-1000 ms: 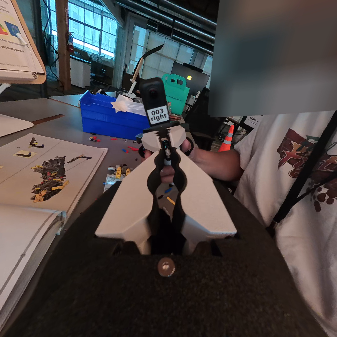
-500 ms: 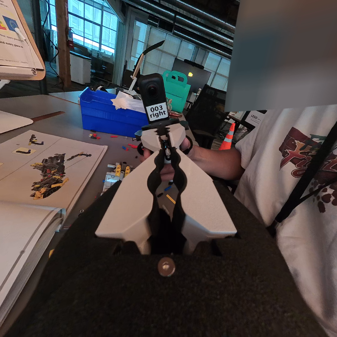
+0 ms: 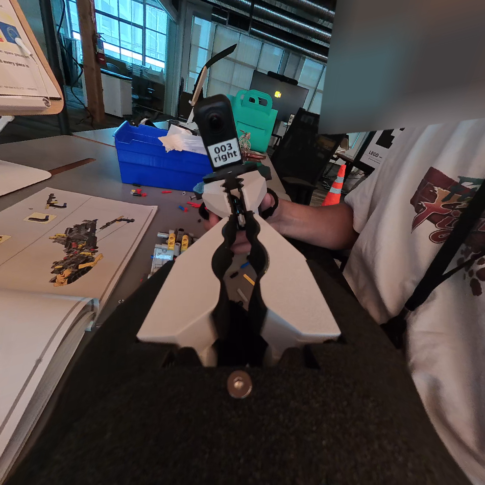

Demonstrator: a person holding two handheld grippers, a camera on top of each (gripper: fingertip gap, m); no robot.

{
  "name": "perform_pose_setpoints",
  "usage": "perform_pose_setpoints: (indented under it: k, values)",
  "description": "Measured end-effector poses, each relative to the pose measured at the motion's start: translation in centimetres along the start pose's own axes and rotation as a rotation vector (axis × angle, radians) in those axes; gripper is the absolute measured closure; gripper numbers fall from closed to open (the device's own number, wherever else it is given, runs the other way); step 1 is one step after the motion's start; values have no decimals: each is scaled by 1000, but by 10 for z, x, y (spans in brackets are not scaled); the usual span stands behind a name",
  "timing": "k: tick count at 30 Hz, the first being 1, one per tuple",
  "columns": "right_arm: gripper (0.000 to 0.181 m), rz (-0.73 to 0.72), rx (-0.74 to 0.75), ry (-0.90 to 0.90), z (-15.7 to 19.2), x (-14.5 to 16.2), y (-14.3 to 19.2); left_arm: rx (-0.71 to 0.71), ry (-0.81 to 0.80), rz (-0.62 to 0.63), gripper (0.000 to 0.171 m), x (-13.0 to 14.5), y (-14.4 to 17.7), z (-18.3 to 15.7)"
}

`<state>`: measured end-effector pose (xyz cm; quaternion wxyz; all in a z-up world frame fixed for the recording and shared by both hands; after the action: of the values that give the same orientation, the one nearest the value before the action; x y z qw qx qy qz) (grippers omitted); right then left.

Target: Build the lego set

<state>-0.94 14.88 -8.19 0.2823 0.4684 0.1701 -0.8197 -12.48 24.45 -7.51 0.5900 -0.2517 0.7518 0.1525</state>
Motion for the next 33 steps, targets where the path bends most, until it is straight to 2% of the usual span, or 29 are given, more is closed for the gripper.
perform_pose_setpoints:
  k: [5, 7, 11, 13, 16, 19, 23, 27, 30, 33]
  values:
    - [175, 15, 32, 33, -1, -4, 4, -8, 30, -11, 167, -2, -2, 2]
    - [175, -10, 66, 74, 0, -10, 10, -35, 20, -7, 160, -2, -3, 2]
    - [175, -101, 281, 138, -5, -26, 51, -120, 29, 54, 156, -1, -10, 2]
    - [175, -156, 438, 147, -5, -26, 83, -164, 60, 144, 157, 5, -26, 0]
    - [176, -222, 681, 157, 0, -12, 132, -225, 115, 348, 156, 20, -68, -10]
    - [176, -267, 822, 185, 11, 8, 163, -209, 82, 489, 154, 32, -115, -21]
    - [176, -277, 872, 222, 17, 31, 177, -43, -77, 752, 154, 51, -153, -22]
    - [176, -301, 837, 215, 22, 34, 184, 27, -184, 988, 154, 67, -174, 3]
    - [176, -312, 825, 184, 20, 35, 189, 113, -197, 1095, 154, 77, -186, 17]
    - [176, -342, 806, 148, 19, 34, 194, 188, -180, 1139, 154, 86, -192, 28]
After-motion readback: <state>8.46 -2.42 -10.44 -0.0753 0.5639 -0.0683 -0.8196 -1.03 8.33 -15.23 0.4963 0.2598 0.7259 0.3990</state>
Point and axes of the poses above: each gripper's, where its closed fingertips meet, y back along the fingers, x out of its underside, z = x × y across the jaws, the point moved 8 cm from there along y, back along the fingers, and after that the axes turned 14 degrees about x, right-handed, at the moved point
